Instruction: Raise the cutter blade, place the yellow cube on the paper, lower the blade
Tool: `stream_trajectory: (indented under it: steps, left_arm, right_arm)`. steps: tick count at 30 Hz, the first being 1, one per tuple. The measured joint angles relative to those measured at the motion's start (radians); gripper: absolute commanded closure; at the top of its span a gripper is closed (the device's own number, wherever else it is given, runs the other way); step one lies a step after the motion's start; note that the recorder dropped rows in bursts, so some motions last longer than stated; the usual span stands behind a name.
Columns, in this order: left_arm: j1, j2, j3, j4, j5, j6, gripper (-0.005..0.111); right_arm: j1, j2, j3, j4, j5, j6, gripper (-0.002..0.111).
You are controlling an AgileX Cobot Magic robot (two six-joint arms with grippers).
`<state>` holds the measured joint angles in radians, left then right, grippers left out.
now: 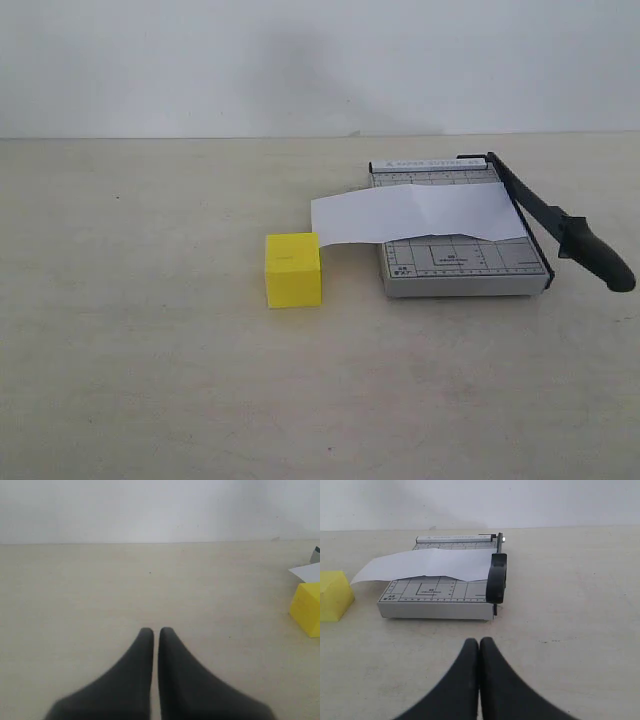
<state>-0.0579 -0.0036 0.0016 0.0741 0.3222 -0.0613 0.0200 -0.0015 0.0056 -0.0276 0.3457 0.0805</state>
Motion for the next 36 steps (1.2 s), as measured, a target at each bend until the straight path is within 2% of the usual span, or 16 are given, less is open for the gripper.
stream_trajectory:
  steps: [7, 11, 17, 21, 27, 29, 33, 36]
  left_arm:
    - [0.000, 0.000, 0.000, 0.000, 0.000, 0.000, 0.102]
    - [0.000, 0.000, 0.000, 0.000, 0.000, 0.000, 0.102]
    - [0.000, 0.000, 0.000, 0.000, 0.000, 0.000, 0.102]
    - [0.000, 0.000, 0.000, 0.000, 0.000, 0.000, 0.102]
    - [0.000, 0.000, 0.000, 0.000, 0.000, 0.000, 0.102]
    - [0.000, 0.000, 0.000, 0.000, 0.000, 0.000, 0.102]
    - [0.000, 0.000, 0.000, 0.000, 0.000, 0.000, 0.102]
    - [0.000, 0.000, 0.000, 0.000, 0.000, 0.000, 0.102]
  right_arm:
    - [0.000, 0.000, 0.000, -0.005, -0.005, -0.015, 0.109]
    - [0.000, 0.000, 0.000, 0.028, -0.088, -0.031, 0.109]
    - [0.000, 0.000, -0.002, 0.284, -0.290, 0.177, 0.109]
    - [0.000, 0.000, -0.002, 0.398, -0.276, 0.308, 0.109]
    - [0.000, 0.000, -0.002, 0.431, -0.267, 0.348, 0.109]
    - [0.000, 0.000, -0.002, 0.431, -0.352, 0.345, 0.109]
    - [0.000, 0.003, -0.007, 0.429, -0.638, 0.305, 0.109]
    - [0.000, 0.084, -0.081, 0.395, -0.667, 0.173, 0.109]
